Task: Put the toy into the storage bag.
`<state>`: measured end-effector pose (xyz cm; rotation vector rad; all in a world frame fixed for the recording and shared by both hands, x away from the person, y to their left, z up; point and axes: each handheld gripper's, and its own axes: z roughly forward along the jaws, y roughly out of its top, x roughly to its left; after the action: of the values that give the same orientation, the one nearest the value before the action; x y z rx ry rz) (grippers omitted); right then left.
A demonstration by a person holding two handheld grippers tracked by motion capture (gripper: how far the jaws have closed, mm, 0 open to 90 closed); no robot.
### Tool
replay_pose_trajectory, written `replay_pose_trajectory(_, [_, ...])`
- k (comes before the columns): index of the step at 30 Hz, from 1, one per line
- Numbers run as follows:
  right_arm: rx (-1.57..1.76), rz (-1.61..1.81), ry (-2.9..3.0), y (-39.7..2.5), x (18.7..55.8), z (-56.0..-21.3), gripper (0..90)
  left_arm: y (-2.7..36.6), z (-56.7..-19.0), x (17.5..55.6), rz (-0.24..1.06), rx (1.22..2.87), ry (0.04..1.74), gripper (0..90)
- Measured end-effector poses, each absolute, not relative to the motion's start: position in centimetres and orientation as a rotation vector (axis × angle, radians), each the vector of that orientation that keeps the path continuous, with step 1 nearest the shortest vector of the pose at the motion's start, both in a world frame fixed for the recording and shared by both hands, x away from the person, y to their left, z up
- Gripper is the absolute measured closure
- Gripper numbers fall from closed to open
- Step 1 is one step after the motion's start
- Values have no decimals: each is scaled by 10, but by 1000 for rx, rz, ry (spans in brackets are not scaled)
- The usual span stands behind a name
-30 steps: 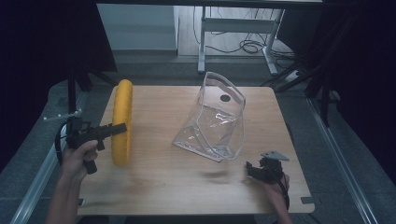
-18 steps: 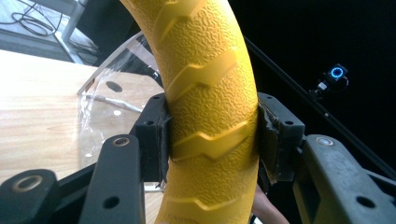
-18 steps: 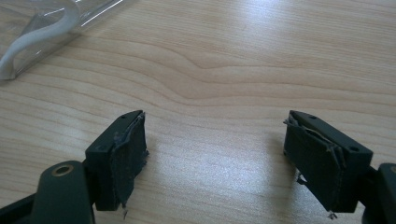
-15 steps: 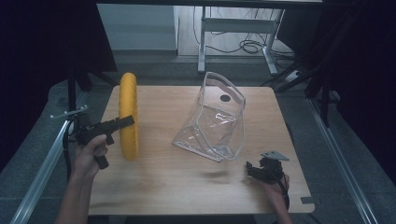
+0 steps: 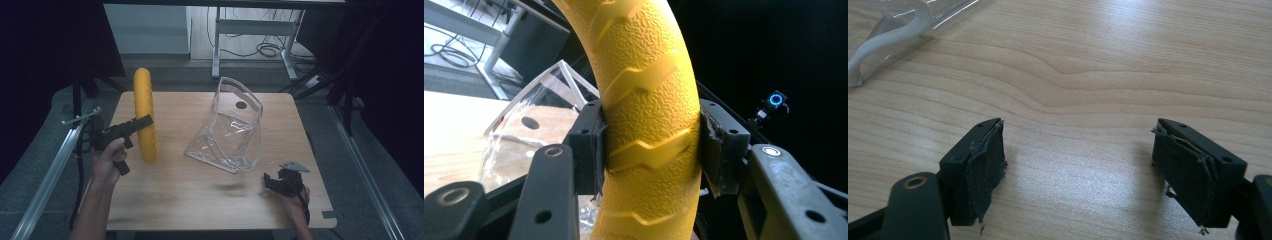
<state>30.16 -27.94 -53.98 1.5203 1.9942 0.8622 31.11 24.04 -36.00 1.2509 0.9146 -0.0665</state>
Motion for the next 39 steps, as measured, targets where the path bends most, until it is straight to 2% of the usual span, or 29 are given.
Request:
replay_pose_trajectory(20, [1523, 857, 1986, -280, 303, -540, 213, 196, -346, 315, 18, 1201, 887, 509])
replay_pose_trajectory(39, [1528, 856, 1981, -280, 304, -540, 215, 172, -332, 318, 63, 1151, 847, 509])
